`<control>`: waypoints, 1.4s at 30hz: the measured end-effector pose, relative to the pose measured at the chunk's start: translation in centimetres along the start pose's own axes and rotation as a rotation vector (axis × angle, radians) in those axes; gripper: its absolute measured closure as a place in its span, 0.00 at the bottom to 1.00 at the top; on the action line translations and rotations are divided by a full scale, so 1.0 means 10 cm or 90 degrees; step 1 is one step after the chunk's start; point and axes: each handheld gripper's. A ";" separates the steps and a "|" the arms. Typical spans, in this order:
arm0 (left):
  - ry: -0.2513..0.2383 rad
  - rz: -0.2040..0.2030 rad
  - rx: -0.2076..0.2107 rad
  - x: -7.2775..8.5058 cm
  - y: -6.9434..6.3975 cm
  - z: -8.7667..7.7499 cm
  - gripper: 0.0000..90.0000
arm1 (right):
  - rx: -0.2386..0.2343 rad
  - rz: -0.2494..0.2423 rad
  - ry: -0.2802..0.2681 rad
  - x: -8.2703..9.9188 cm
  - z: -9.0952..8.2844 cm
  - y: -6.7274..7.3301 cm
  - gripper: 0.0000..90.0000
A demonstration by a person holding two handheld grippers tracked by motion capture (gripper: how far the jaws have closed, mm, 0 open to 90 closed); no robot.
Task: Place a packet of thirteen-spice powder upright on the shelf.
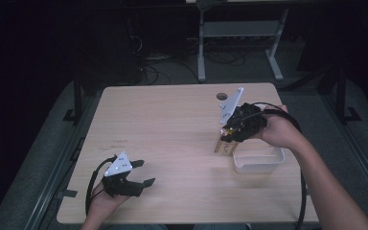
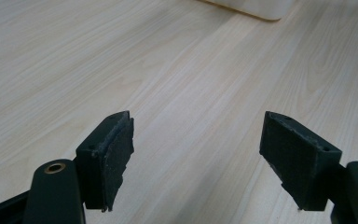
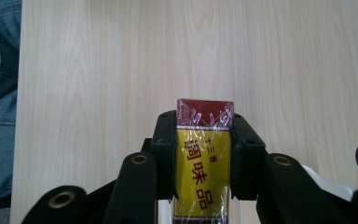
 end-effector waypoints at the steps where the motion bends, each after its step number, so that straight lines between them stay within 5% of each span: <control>1: 0.001 0.000 0.000 0.00 0.00 0.00 0.28 | 0.000 -0.003 0.002 0.01 0.00 -0.01 0.75; 21: -0.002 -0.007 0.001 0.01 0.03 -0.01 0.28 | 0.008 0.003 0.033 0.28 -0.09 -0.18 0.75; 42: -0.001 -0.012 0.003 0.01 0.04 0.00 0.28 | 0.004 0.011 0.057 0.57 -0.04 -0.20 0.75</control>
Point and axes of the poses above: each handheld gripper's, and its own axes: z roughly forward along the jaws, x roughly out of its underside, y roughly to its left, and after that the axes turned 3 degrees about -x, right-handed
